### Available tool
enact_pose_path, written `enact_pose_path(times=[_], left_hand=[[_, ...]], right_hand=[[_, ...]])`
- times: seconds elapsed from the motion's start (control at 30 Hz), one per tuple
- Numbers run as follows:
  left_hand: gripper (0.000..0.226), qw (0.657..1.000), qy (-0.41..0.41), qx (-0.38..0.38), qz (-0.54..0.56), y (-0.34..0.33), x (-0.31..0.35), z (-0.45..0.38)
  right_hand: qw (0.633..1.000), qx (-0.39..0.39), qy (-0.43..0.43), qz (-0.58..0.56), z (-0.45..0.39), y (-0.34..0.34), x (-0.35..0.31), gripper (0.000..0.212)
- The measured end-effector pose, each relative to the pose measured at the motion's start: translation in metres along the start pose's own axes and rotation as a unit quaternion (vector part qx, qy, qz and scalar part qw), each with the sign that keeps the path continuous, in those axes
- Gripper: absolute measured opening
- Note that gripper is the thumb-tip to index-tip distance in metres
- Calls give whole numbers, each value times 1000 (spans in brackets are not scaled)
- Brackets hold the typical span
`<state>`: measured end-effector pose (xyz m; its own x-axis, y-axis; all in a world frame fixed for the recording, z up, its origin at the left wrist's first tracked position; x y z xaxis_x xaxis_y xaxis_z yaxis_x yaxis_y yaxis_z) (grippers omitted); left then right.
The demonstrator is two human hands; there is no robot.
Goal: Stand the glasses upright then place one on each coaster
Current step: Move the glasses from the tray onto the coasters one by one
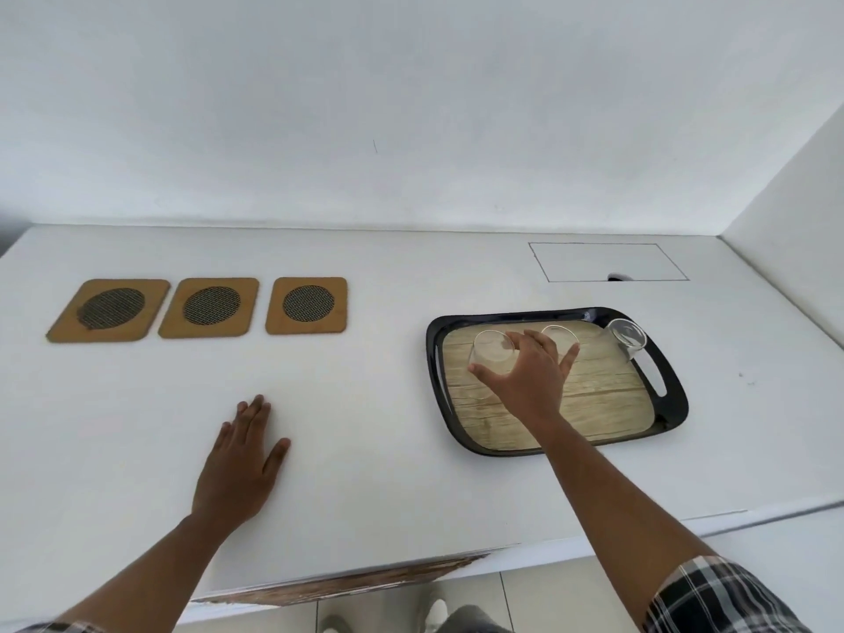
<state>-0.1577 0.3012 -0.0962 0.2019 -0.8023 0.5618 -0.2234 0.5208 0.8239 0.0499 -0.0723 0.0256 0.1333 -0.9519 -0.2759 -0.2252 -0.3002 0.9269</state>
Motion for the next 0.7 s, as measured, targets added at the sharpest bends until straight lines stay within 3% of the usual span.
enact_pose_path(times=[0.13,0.27,0.5,0.7], left_hand=[[74,999,31,36,-22,4,1,20],[75,999,29,18,-25,5,1,13],[80,1000,0,-14,-16,1,0,-4],[78,1000,0,8,-19,17,-7,-10]], right_hand=[[998,-23,40,-34,-14,-11,-12,75],[997,19,49,-64,-5,-3,-10,67],[984,75,82,-142,1,15,-31,76],[975,26,120,-184,4,-1,-68,80]])
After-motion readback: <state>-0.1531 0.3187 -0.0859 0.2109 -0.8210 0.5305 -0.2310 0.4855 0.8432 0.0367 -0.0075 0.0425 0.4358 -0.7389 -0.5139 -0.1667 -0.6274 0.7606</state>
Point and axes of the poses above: each hand's wrist, its own z-axis away from the middle knuckle, its own y-axis out of the back of the hand, x = y × z, the point moved 3 cm from there along -z, towards the middle knuckle, and after that the axes turned 10 degrees about z, right-handed, at the moved point
